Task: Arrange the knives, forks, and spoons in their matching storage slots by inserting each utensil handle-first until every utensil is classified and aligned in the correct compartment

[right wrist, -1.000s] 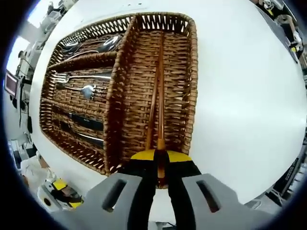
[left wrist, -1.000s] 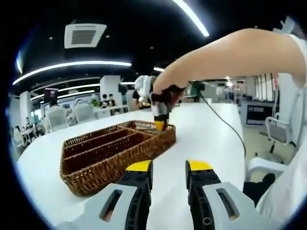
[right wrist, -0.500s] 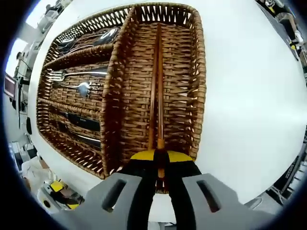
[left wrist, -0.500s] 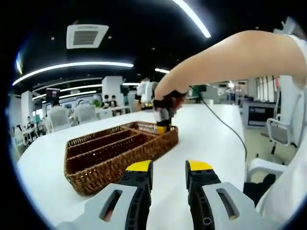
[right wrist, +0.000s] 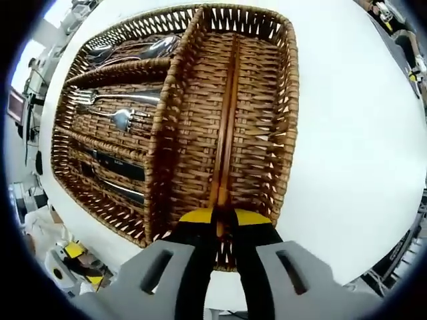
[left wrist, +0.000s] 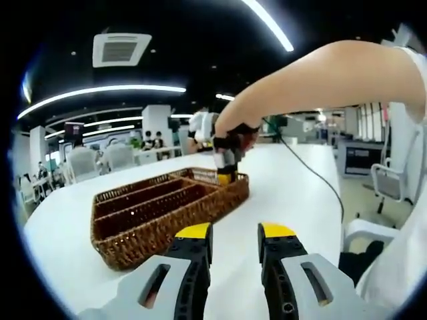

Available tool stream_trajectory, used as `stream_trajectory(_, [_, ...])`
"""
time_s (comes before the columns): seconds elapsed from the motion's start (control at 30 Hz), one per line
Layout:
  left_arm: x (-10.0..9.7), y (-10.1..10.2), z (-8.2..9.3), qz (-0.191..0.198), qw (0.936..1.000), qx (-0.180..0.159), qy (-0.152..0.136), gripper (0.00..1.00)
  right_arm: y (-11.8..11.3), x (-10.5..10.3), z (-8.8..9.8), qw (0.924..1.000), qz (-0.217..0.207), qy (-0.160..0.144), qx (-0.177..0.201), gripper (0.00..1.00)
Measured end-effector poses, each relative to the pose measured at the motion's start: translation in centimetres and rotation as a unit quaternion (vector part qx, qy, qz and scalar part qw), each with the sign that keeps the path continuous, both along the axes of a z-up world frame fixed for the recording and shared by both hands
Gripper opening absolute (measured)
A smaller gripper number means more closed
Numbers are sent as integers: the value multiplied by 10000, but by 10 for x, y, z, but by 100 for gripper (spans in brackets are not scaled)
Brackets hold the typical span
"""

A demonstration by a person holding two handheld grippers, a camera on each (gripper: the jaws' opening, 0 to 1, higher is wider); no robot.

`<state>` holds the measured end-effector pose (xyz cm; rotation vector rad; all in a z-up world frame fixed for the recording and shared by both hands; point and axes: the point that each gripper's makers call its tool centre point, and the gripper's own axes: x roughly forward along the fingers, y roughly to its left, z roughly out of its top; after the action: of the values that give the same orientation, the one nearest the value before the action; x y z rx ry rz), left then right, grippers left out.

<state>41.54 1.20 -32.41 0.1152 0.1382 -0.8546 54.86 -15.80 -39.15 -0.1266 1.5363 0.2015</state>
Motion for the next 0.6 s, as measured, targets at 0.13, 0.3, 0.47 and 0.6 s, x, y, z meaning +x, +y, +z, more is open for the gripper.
stream_trajectory(0.13, [0, 1, 0, 15, 10000, -1, 12, 26, 0, 2, 4, 10000, 92, 12, 29, 8])
stream_trajectory(0.3, [1, 0, 0, 15, 10000, -1, 15, 26, -1, 16, 11, 9994, 105, -258, 202, 7])
stream_trajectory(0.47, [1, 0, -1, 19, 10000, 13, 31, 26, 6, 24, 13, 9983, 44, -389, 436, 8])
stream_trajectory(0.6, [1, 0, -2, 31, 10000, 24, 47, 26, 7, 27, 10, 9983, 99, -413, 400, 10])
